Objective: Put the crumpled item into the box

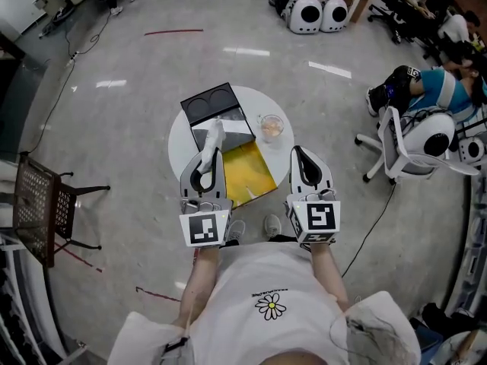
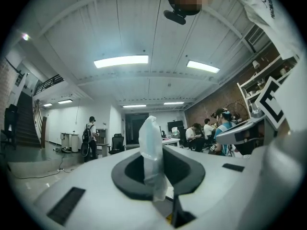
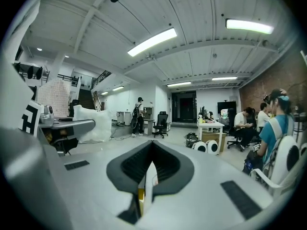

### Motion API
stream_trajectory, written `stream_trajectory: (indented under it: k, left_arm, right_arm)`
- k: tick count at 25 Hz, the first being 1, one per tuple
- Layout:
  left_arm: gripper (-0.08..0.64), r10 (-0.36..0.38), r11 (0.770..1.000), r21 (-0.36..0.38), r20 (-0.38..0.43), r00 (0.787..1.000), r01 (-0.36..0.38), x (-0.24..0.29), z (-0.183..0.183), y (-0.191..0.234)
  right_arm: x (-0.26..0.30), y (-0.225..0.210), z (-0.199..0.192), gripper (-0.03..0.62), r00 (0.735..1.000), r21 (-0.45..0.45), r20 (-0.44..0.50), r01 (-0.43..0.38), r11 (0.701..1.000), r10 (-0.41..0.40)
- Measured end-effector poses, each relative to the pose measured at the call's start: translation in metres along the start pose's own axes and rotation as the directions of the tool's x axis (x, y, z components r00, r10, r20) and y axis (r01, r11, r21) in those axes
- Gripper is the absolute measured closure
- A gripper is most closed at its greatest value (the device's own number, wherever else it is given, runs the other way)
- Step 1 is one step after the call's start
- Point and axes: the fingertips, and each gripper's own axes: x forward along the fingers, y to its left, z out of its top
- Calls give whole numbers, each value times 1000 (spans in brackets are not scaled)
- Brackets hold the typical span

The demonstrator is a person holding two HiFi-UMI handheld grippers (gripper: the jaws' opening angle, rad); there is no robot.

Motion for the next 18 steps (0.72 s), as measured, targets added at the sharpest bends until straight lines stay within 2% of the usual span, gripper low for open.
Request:
stream_trajectory:
  k: [8, 9, 11, 15, 16, 18]
  left_arm:
    - [518, 28, 999, 23, -13, 1000, -27, -5, -5, 1]
    - [518, 22, 998, 52, -14, 1000, -21, -5, -5, -1]
    - [518, -7, 987, 162, -39, 999, 13, -4, -9, -6]
    - [518, -58, 929, 357, -116, 992, 96, 4, -24, -18]
    - [518, -73, 904, 409, -138, 988, 124, 7, -31, -22]
    - [518, -110, 836, 513, -191, 975, 194, 14, -47, -30]
  right_arm:
    - [5, 7, -4, 589, 999, -3, -21, -44, 999, 44]
    - [3, 7, -5, 589, 999, -6, -25, -43, 999, 43]
    - [0, 5, -5, 589, 999, -10, -32, -38, 999, 37]
    - [-8, 1, -10, 589, 999, -10, -42, -14, 1000, 13]
    - [-11, 0, -12, 589, 999, -10, -46, -5, 1000, 5]
    - [-16, -4, -17, 589, 998, -12, -56, 14, 1000, -15]
